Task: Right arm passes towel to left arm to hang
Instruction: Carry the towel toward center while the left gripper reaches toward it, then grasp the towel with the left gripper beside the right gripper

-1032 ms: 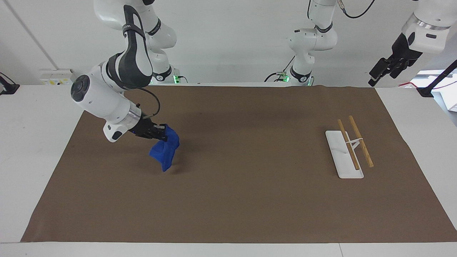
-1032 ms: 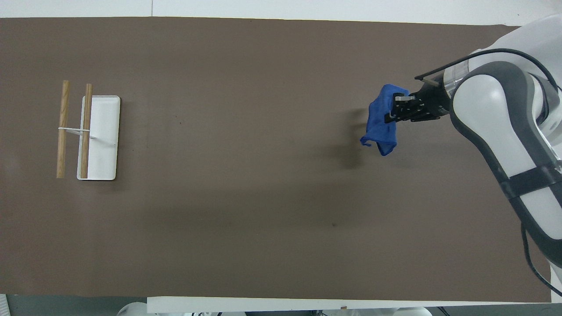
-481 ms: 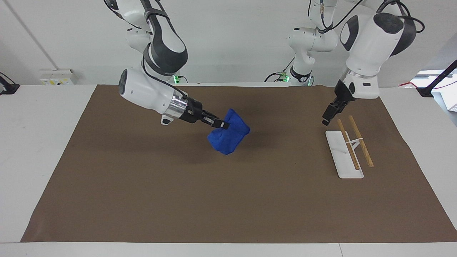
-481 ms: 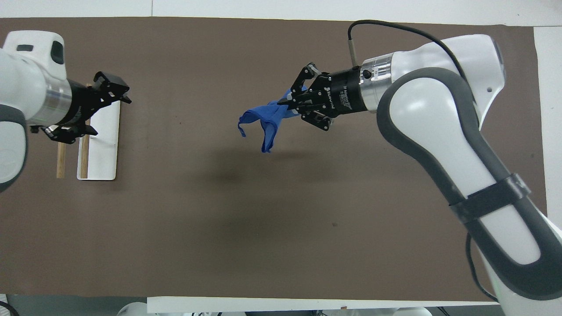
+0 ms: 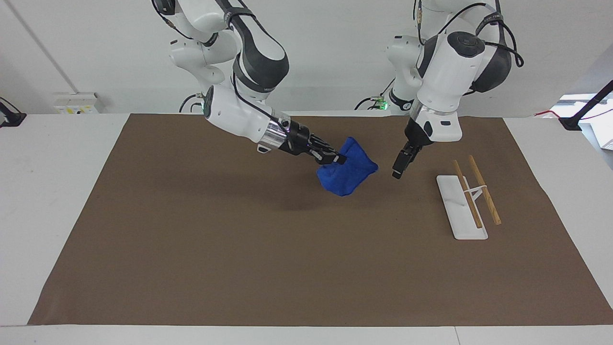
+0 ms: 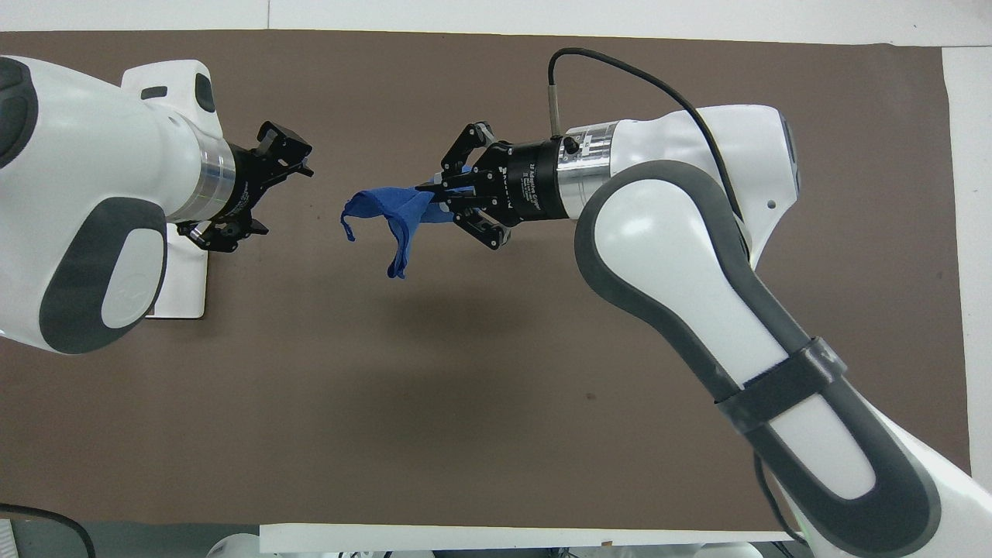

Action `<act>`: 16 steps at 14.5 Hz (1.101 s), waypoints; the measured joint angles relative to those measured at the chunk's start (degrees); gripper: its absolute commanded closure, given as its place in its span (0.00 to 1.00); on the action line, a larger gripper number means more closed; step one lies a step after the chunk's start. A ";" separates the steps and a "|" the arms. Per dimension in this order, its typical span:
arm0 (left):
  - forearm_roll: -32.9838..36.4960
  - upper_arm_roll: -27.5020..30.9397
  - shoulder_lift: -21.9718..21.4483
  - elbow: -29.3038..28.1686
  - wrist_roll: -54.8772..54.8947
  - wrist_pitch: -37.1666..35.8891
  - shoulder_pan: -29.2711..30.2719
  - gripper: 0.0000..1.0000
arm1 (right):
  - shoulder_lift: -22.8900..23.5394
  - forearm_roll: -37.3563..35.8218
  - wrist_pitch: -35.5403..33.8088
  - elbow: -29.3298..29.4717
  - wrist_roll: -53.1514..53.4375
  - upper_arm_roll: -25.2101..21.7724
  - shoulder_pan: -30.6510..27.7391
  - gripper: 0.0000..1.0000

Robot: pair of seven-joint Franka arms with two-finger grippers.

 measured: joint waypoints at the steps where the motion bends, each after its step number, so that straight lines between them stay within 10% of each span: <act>1: -0.13 0.00 0.59 0.76 -0.48 0.00 -0.47 0.24 | 0.02 0.07 0.00 -0.01 0.71 0.00 0.24 1.00; 16: -0.28 0.50 2.27 2.77 -6.29 -2.50 -6.01 0.51 | 0.04 2.17 0.00 -0.42 1.72 0.00 0.72 0.99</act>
